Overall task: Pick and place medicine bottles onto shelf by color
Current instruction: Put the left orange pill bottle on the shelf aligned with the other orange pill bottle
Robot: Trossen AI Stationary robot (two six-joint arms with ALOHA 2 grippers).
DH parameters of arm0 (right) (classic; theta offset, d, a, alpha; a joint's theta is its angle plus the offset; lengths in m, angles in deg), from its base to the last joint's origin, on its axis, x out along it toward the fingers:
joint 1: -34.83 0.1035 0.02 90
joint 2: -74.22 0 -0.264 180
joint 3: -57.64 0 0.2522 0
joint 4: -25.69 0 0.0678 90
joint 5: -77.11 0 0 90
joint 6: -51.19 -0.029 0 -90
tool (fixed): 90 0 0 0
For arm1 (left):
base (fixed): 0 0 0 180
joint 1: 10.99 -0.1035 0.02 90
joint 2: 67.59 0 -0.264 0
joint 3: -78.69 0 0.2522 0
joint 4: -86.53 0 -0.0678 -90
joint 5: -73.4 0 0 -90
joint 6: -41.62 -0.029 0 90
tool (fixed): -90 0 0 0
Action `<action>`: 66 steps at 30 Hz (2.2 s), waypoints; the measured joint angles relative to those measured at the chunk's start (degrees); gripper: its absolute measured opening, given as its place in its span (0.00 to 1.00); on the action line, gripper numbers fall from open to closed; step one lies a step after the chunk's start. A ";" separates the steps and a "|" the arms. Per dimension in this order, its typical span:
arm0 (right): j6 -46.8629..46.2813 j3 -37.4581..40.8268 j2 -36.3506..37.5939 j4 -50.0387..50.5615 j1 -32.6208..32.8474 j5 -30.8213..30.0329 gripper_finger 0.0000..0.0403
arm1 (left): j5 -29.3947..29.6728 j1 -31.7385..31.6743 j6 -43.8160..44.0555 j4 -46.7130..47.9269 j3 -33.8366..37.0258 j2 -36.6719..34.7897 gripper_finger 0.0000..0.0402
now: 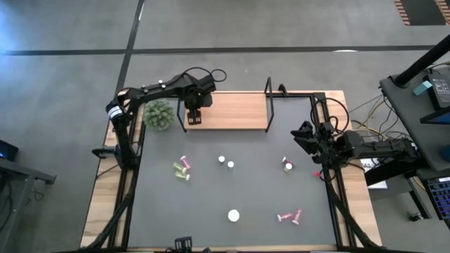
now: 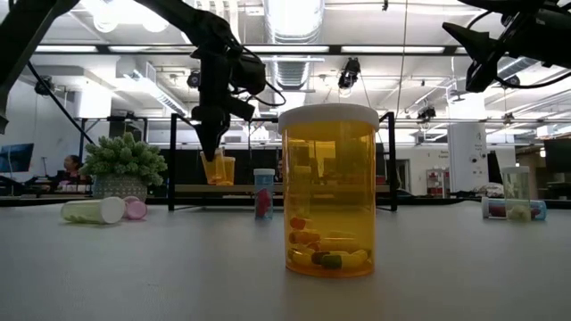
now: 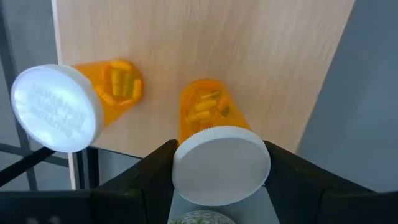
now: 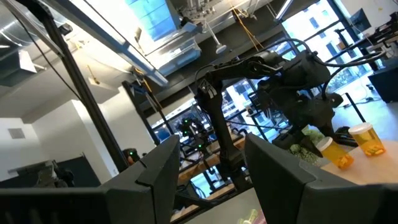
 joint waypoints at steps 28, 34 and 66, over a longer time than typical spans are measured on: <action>0.00 -0.02 0.00 0.00 0.00 0.00 0.42 | 0.61 -0.17 1.52 -0.64 1.18 -0.13 0.50; 0.00 -0.02 0.00 0.00 -0.02 0.00 0.42 | 0.74 -0.17 1.54 -1.41 1.29 -0.02 0.55; 0.00 -0.01 0.00 0.00 -0.01 0.00 0.42 | 4.74 -0.66 5.46 -5.58 1.29 -0.26 0.56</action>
